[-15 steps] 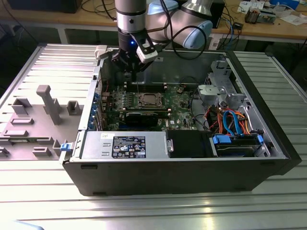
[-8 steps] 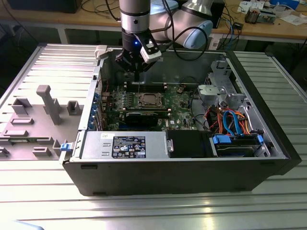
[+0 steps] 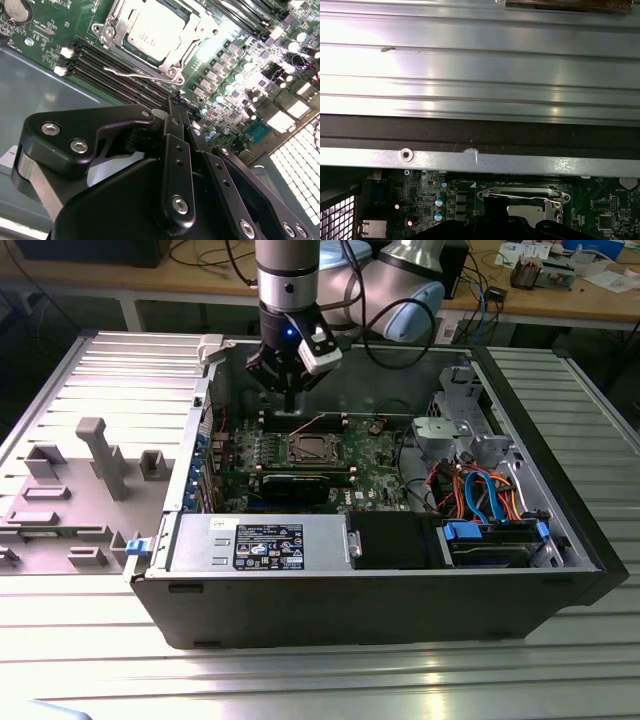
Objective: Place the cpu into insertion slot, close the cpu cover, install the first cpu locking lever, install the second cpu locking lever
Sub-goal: 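Install the first cpu locking lever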
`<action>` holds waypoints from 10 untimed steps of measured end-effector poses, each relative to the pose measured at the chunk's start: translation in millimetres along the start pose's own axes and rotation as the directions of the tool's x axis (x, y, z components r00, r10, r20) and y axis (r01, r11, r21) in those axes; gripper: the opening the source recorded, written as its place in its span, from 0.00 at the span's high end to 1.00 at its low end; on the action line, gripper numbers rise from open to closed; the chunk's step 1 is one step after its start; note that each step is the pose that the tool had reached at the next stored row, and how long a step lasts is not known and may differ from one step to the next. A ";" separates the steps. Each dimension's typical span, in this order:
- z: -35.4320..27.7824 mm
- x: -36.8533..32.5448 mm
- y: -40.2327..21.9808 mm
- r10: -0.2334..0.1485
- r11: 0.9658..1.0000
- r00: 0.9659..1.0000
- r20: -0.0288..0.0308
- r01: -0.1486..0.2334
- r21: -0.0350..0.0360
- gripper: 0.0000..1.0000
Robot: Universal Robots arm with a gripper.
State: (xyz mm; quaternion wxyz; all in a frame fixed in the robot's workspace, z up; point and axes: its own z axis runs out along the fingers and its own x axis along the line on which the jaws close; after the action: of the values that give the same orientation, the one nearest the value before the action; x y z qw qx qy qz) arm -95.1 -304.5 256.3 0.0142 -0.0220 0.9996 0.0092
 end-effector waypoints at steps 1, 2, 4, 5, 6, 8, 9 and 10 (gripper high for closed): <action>0.8 -0.7 0.0 0.000 1.000 1.000 0.000 0.000 0.000 0.89; 1.5 -1.1 -0.1 0.000 1.000 1.000 0.000 0.000 0.000 0.89; 2.6 -1.2 -0.1 0.000 1.000 1.000 0.000 0.000 0.000 0.89; 2.8 -1.2 -0.1 0.000 1.000 1.000 0.000 0.000 0.000 0.89; 3.3 -1.2 -0.1 0.000 1.000 1.000 0.000 0.000 0.000 0.89; 3.8 -1.2 -0.1 0.000 1.000 1.000 0.000 0.000 0.000 0.89; 3.8 -1.2 -0.1 0.000 1.000 1.000 0.000 0.000 0.000 0.89; 3.8 -1.2 -0.1 0.000 1.000 1.000 0.000 0.000 0.000 0.89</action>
State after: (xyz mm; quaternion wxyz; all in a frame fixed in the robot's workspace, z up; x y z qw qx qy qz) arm -93.8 -304.5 252.5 0.0142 -0.0220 0.9996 0.0091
